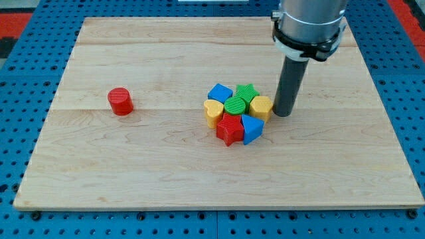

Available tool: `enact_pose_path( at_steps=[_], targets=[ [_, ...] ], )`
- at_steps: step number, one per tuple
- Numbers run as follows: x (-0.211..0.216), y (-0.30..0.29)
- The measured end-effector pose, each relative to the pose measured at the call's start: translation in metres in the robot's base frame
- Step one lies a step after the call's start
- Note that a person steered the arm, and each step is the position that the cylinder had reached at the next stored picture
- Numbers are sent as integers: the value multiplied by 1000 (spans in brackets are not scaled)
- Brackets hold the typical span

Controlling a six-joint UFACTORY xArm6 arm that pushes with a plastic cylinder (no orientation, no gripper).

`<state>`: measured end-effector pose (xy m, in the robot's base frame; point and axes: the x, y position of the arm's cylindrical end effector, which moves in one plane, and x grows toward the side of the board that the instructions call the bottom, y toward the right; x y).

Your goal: Nudge the red circle left a bit

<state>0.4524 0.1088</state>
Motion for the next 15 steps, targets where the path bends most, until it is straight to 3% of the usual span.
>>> enact_pose_path(
  at_steps=[1,4,5,6,7,8,10,12,13,15],
  targets=[
    [0,-6],
    [-2,59],
    [-32,62],
    [-89,45],
    [-115,-28],
    [-114,-116],
    [-40,-247],
    [-76,-355],
    [-77,-396],
    [-55,-350]
  ],
)
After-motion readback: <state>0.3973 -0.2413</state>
